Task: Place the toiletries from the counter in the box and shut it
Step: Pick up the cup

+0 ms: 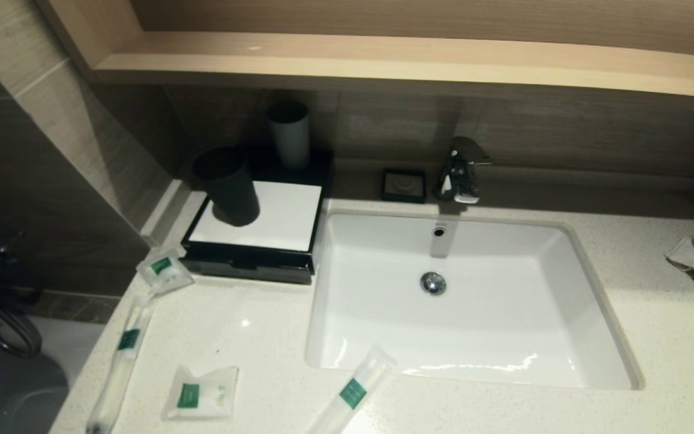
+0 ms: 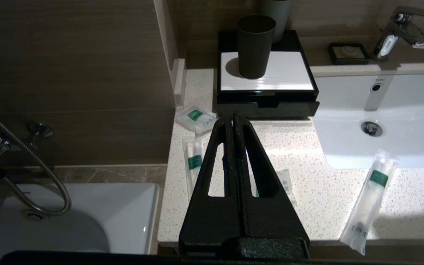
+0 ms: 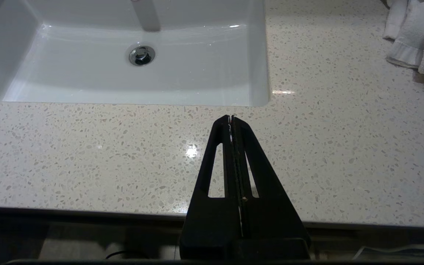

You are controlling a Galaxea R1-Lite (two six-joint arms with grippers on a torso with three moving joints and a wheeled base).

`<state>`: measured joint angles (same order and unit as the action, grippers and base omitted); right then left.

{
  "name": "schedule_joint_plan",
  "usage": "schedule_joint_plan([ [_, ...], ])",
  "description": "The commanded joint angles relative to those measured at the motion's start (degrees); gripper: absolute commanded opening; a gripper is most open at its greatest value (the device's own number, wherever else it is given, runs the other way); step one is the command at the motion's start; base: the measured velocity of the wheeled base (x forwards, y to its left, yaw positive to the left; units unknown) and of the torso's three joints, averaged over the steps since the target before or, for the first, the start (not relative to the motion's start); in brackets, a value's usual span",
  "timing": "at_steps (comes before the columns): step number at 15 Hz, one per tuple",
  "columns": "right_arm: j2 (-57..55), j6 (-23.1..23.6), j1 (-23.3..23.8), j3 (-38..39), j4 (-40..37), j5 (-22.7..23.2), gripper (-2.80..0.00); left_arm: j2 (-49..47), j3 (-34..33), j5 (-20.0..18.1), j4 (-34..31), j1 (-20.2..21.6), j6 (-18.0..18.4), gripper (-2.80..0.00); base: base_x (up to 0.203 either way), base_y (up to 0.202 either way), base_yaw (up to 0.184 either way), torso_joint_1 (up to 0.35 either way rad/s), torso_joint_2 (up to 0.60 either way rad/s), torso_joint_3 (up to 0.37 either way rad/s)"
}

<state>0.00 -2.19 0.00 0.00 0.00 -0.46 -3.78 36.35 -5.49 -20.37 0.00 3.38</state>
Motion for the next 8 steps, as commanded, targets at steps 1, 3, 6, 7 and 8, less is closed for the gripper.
schedule_joint_plan([
  [1,0.0,0.0,0.1,0.0,0.0,0.0,-2.8,-9.1,2.1,0.0,1.8,0.0,-0.1,-2.8,0.0,0.0,0.0,0.0,0.0,0.0],
  [3,-0.1,0.0,0.0,0.0,0.0,0.0,-2.8,-17.2,4.0,0.4,7.9,0.0,-0.2,-2.8,0.0,0.0,0.0,0.0,0.0,0.0],
  [6,-0.1,0.0,0.0,0.0,0.0,0.0,-2.8,-26.1,6.7,0.3,11.8,0.0,0.0,-2.8,0.0,0.0,0.0,0.0,0.0,0.0],
  [7,-0.1,0.0,0.0,0.0,0.0,0.0,-2.8,-28.4,7.2,0.3,12.2,0.0,0.1,-2.8,0.0,0.0,0.0,0.0,0.0,0.0],
  [8,0.0,0.0,0.0,0.0,0.0,0.0,-2.8,-30.6,7.5,0.2,12.5,0.0,0.4,-2.8,0.0,0.0,0.0,0.0,0.0,0.0],
])
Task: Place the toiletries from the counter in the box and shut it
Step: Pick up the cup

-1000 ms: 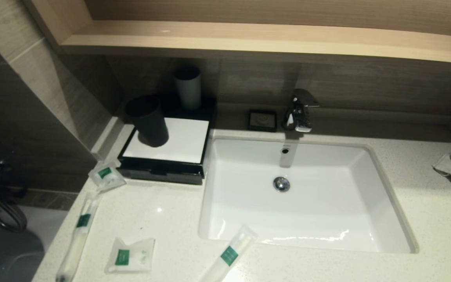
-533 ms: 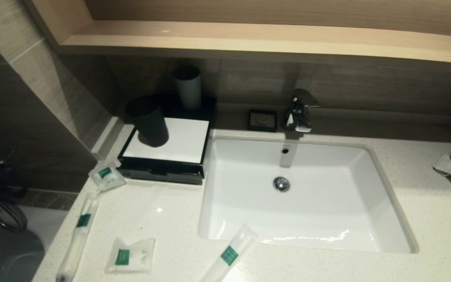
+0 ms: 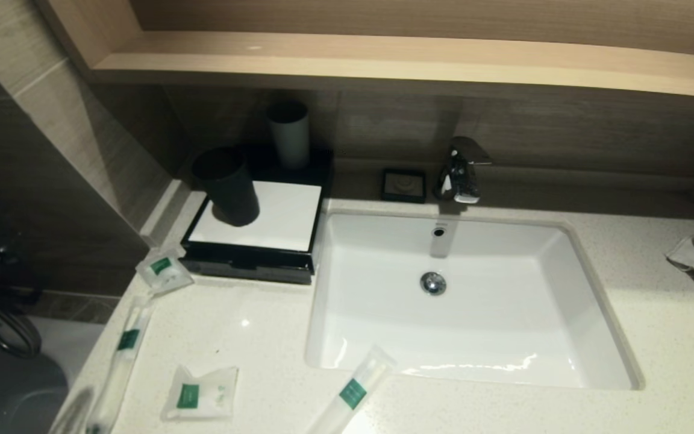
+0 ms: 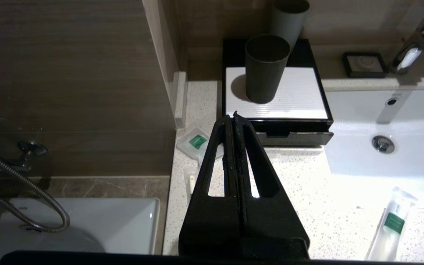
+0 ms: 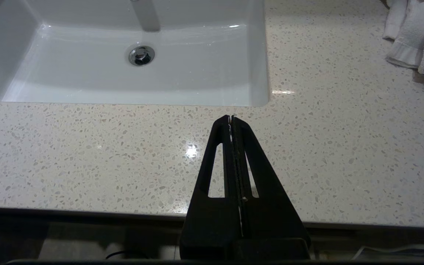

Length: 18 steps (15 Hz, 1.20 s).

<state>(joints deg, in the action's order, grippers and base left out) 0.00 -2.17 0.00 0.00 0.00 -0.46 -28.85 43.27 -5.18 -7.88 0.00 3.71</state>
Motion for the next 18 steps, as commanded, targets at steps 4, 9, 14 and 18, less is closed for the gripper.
schedule_joint_plan([
  [4,0.0,0.0,0.0,0.0,0.0,0.0,-2.8,-13.9,0.7,-0.1,1.1,-0.3,3.6,-2.8,0.0,0.0,0.0,0.0,0.0,0.0],
  [9,-0.1,0.0,0.0,0.0,0.0,0.0,-2.8,-24.3,-0.5,-0.3,7.9,-0.5,3.2,-2.8,0.0,0.0,0.0,0.0,0.0,0.0],
  [14,-0.1,0.0,0.0,0.0,0.0,0.0,-2.8,-32.6,-1.0,-0.3,14.0,-3.5,2.0,-2.8,0.0,0.0,0.0,0.0,0.0,0.0],
  [18,0.0,0.0,0.0,0.0,0.0,0.0,-2.8,-37.7,-0.9,-0.2,16.2,-6.0,1.8,-2.8,0.0,0.0,0.0,0.0,0.0,0.0],
])
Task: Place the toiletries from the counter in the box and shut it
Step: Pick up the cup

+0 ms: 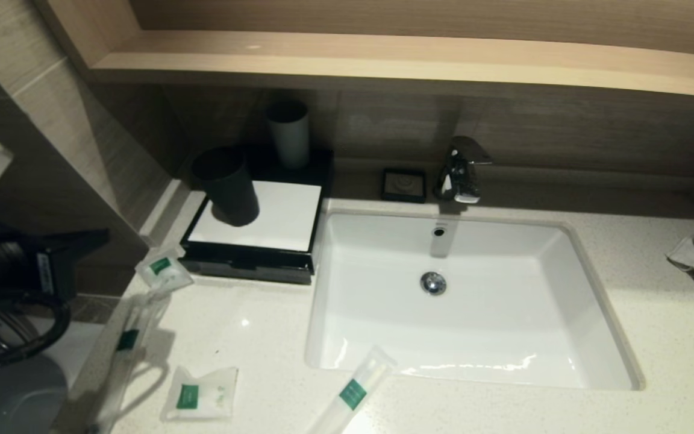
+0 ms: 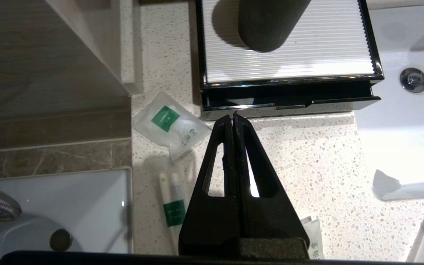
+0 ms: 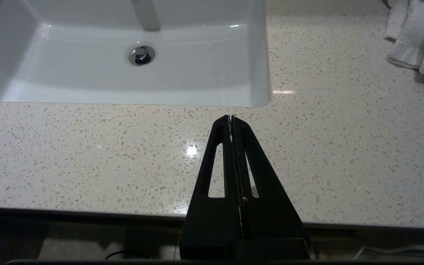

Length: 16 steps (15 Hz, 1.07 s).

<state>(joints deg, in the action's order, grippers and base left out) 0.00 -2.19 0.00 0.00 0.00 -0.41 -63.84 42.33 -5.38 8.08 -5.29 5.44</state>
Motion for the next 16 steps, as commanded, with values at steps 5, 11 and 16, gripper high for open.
schedule_joint_plan([
  [5,0.0,0.0,0.1,0.0,0.0,0.0,-2.8,-9.5,0.1,1.1,7.8,-4.8,-1.8,-2.8,0.0,0.0,0.0,0.0,0.0,0.0],
  [11,0.0,0.0,0.0,0.0,0.0,0.0,-2.8,-14.4,0.1,3.6,13.0,-6.0,-2.3,-2.8,0.0,0.0,0.0,0.0,0.0,0.0],
  [16,0.0,0.0,0.1,0.0,0.0,0.0,-2.8,-17.2,-0.1,4.4,15.0,-7.5,-3.5,-2.8,0.0,0.0,0.0,0.0,0.0,0.0],
])
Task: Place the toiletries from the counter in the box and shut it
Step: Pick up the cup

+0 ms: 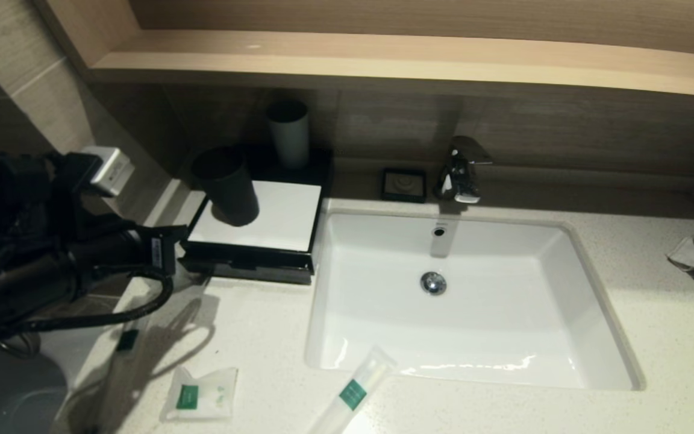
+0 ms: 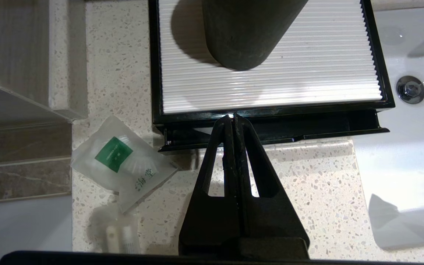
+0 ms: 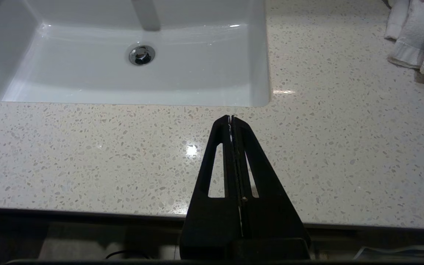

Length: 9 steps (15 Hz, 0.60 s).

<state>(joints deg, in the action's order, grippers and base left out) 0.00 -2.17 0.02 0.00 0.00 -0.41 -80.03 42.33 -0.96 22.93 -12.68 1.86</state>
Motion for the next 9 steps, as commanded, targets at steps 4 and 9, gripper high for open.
schedule_joint_plan([
  [4,0.0,0.0,0.0,0.0,0.0,0.0,-2.8,-1.9,0.0,0.0,0.5,-1.9,-0.9,0.0,0.0,0.0,0.0,0.0,0.0,0.0],
  [9,0.0,0.0,0.0,0.0,0.0,0.0,-2.8,-4.5,-0.2,1.6,4.1,-3.4,-1.5,0.0,0.0,0.0,0.0,0.0,0.0,0.0],
])
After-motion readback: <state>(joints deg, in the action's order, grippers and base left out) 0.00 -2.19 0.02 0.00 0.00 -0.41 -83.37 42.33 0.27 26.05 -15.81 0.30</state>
